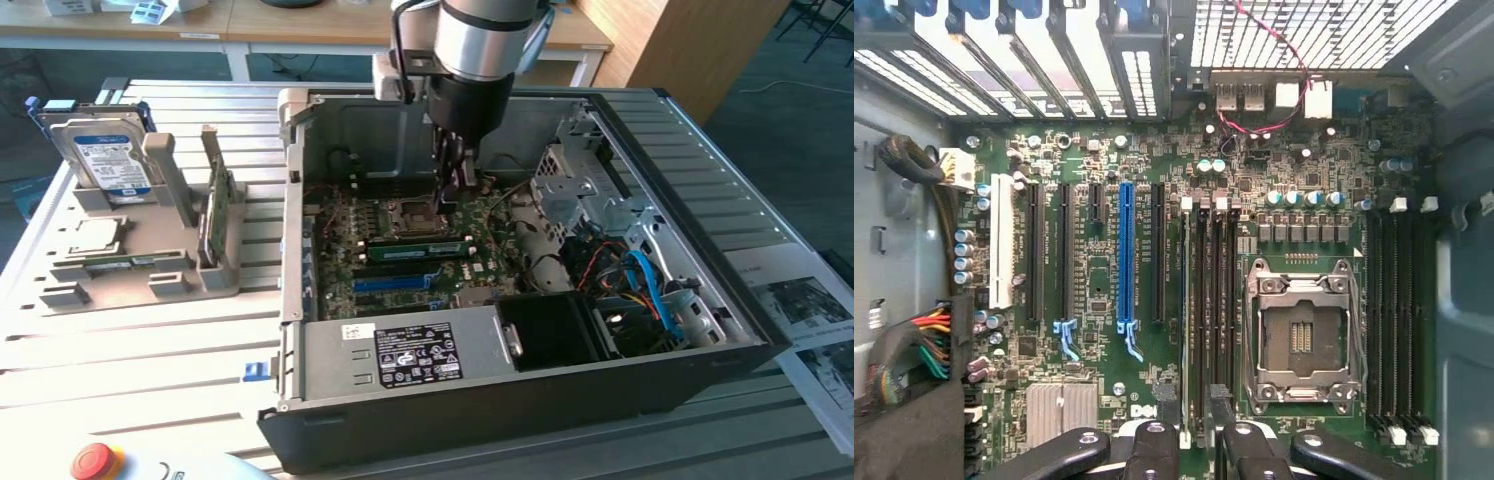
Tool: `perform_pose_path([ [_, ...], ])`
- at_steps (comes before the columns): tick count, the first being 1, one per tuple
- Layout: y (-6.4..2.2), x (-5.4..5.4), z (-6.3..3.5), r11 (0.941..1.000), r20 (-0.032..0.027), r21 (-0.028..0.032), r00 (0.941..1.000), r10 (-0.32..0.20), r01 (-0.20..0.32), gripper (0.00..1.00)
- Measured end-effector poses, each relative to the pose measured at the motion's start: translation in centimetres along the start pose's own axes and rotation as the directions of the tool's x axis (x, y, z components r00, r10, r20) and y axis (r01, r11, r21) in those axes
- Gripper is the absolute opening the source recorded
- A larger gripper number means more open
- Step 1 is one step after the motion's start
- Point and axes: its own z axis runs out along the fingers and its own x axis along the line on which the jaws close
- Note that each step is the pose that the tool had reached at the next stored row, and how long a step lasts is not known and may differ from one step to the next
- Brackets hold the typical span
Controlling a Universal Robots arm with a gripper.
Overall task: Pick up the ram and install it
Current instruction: 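Insert the ram into the slot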
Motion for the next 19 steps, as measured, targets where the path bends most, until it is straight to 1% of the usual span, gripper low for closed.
perform_pose_path([
  [6, 0.03, 0.0, -1.14, 1.0000, -0.0006, 0.0000, 1.0000, 0.000, 0.000, 0.25],
  [14, 0.04, 0.0, -2.27, 1.0000, -0.0009, 0.0000, 1.0000, 0.000, 0.000, 0.25],
  [19, 0.06, 0.0, -3.23, 1.0000, -0.0009, 0.0000, 1.0000, 0.000, 0.000, 0.25],
])
